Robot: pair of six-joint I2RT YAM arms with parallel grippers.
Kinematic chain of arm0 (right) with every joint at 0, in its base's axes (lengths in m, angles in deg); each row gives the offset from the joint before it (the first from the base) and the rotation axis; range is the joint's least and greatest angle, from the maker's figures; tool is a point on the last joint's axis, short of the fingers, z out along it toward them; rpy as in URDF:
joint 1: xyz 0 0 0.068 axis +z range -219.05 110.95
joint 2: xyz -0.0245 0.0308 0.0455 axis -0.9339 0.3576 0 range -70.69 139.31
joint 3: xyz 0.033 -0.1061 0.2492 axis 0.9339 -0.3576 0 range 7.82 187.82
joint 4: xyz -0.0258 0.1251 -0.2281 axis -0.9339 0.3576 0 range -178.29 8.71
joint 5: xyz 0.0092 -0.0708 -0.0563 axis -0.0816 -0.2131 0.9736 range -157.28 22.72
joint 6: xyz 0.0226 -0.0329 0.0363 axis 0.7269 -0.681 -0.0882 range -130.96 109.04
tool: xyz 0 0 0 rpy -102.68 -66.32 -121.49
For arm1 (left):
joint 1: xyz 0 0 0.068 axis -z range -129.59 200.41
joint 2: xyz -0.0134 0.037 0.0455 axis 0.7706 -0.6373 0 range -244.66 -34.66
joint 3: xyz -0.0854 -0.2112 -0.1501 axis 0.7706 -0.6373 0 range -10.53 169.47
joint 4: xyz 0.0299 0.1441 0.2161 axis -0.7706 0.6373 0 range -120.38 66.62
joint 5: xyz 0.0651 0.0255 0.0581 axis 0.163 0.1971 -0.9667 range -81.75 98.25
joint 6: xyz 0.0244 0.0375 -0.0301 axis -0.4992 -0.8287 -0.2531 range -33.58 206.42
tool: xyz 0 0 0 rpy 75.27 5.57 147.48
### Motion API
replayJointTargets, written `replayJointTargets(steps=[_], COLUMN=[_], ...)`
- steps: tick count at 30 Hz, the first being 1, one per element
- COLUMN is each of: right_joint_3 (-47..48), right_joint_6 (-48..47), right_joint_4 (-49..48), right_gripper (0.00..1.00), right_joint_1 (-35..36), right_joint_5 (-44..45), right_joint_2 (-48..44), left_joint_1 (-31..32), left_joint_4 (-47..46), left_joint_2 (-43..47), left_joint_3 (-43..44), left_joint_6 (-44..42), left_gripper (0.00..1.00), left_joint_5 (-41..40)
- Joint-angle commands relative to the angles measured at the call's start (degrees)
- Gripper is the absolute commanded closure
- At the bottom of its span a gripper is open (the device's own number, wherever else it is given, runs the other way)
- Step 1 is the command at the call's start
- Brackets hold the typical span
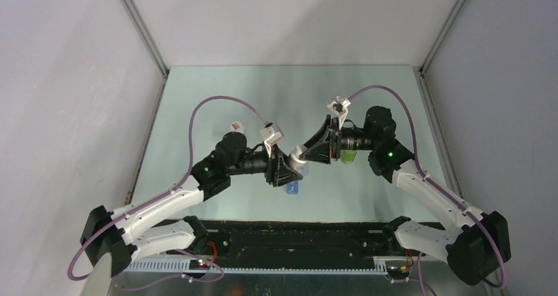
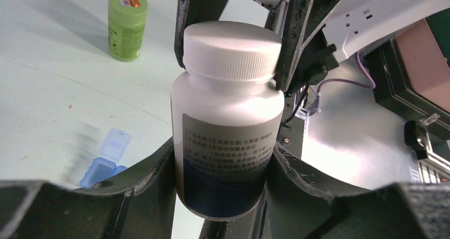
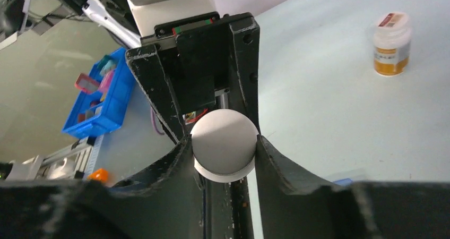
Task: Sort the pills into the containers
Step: Unscrew the lid of the pill bottle.
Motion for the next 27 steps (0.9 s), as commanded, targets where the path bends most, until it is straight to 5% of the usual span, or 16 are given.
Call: replayJointTargets(steps=[1, 3, 6, 11, 14, 24, 27], right_joint_3=[1.62, 1.77, 1.82, 1.79, 1.81, 1.82, 1.82], right_joint_6=[-5.91, -3.57, 2.16, 8.08, 12.18, 23.40, 23.98], right_joint_4=[2.71, 3.57, 5.26, 6.72, 5.66, 6.52, 5.56], right_gripper=[0.53, 0.09, 0.01, 0.02, 0.12, 0.21, 0.36], right_joint_1=[-1.25, -1.01, 1.48, 14.22, 18.52, 22.99, 23.00], right_joint_5=[-12.05, -0.09, 21.69, 47.96, 59.70, 71.48, 71.54], right_joint_2=[0.95, 0.11, -1.35, -3.98, -3.69, -0.69, -0.13], left_joint_1=[-0.46, -0.40, -0.28, 0.36, 0.75, 0.82, 0.80], left_joint_4=[1.27, 4.00, 6.35, 7.04, 6.74, 0.04, -0.27], left_joint_2=[1.80, 1.33, 0.39, -1.88, -2.41, -0.90, -0.72], left_joint_3=[4.11, 4.57, 4.36, 4.11, 4.12, 0.55, 0.24], left_joint_6=[-1.47, -4.86, -8.90, -12.31, -12.29, -8.37, -7.87], left_gripper=[1.00, 1.00, 1.00, 1.00, 1.00, 1.00, 1.00], left_joint_5=[-1.36, -7.66, -16.42, -23.05, -24.52, -23.31, -22.80])
